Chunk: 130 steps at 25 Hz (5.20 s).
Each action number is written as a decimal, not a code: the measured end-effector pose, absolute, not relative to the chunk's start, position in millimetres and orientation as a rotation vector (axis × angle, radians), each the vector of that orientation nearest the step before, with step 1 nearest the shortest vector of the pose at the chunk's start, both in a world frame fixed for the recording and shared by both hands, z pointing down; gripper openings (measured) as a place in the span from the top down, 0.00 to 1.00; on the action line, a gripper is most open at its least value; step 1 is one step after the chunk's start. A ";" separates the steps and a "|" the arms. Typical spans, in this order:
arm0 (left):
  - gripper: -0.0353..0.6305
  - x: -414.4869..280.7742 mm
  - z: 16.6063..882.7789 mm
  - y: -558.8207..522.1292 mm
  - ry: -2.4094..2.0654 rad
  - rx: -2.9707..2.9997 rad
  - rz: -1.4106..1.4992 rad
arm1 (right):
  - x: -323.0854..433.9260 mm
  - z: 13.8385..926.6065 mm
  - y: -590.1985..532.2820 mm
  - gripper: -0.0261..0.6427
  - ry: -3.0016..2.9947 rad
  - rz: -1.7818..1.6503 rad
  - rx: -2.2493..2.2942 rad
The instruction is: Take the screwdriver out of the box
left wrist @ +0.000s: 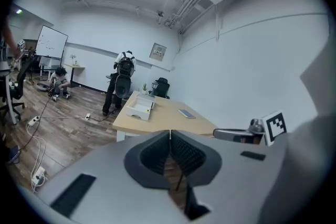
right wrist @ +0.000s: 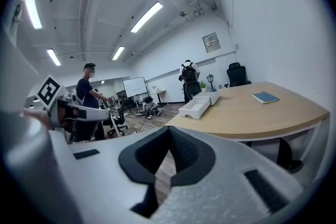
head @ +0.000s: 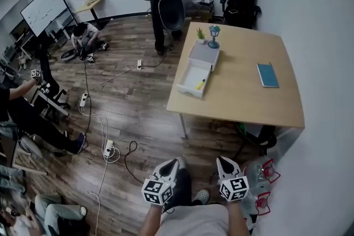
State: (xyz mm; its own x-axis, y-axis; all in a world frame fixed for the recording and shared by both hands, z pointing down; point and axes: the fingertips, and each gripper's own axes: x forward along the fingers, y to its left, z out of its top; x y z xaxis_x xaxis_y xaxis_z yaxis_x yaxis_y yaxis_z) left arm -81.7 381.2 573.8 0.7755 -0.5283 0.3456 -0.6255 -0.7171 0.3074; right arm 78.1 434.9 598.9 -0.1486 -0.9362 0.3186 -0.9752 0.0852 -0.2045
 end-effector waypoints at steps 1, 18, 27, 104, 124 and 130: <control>0.94 -80.8 574.6 377.2 -0.867 2.561 0.344 | 77.3 599.2 430.4 0.95 -2.246 0.572 1.965; 0.83 -88.4 578.6 241.8 -0.944 2.489 0.349 | 51.0 623.1 297.4 0.82 -2.353 0.733 1.748; 0.80 -92.8 583.2 145.5 -0.932 2.483 0.291 | 45.1 633.6 200.8 0.77 -2.347 0.716 1.631; 0.80 -17.3 593.7 -64.4 -1.236 2.361 0.275 | 171.6 736.4 -90.2 0.74 -1.810 -0.102 0.060; 0.80 -4.1 615.4 -43.4 -1.225 2.364 0.361 | 165.2 806.4 -58.8 0.79 -1.591 -0.280 -0.425; 0.80 -15.2 615.0 -37.3 -1.265 2.329 0.328 | 164.1 807.4 -50.4 0.79 -1.613 -0.253 -0.440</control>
